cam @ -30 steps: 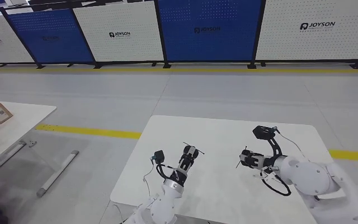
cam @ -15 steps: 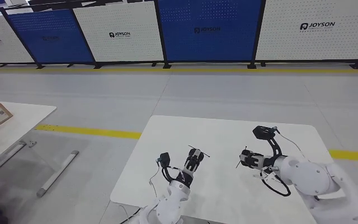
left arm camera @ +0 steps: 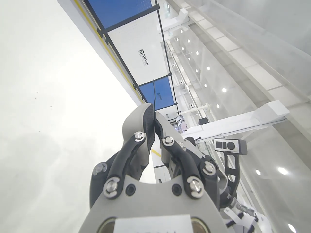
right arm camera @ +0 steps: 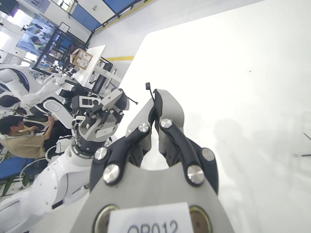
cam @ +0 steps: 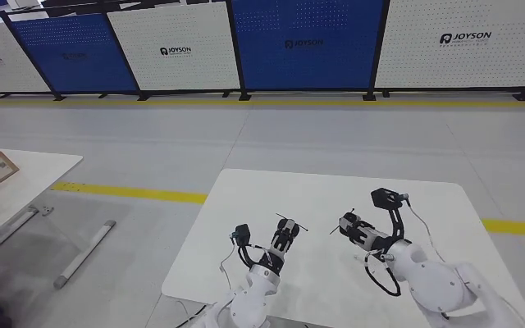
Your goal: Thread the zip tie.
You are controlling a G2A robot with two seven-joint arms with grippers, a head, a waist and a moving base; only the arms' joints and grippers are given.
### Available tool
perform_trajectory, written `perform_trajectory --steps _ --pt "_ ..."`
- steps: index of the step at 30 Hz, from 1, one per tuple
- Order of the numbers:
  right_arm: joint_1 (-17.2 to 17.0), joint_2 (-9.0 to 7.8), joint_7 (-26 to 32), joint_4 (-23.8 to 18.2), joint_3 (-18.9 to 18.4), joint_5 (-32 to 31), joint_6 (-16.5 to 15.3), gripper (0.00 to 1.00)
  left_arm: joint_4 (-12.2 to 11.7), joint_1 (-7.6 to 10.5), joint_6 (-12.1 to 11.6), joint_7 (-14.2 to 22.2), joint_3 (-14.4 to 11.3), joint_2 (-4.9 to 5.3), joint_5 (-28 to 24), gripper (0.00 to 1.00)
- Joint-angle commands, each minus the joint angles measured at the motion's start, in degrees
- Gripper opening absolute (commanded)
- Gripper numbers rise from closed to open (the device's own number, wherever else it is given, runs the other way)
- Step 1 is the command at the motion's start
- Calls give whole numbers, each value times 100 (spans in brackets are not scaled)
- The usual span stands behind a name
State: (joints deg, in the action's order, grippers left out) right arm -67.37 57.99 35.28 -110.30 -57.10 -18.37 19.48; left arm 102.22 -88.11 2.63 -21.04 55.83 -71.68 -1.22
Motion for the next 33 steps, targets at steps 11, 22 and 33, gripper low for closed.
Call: perform_trajectory --steps 11,22,33 --pt "68 33 180 60 80 -22 0 0 0 0 0 0 0 0 0 0" --pt "-101 156 -624 158 153 -16 0 0 0 0 0 0 0 0 0 0" --pt "-100 177 -626 168 198 2 0 0 0 0 0 0 0 0 0 0"
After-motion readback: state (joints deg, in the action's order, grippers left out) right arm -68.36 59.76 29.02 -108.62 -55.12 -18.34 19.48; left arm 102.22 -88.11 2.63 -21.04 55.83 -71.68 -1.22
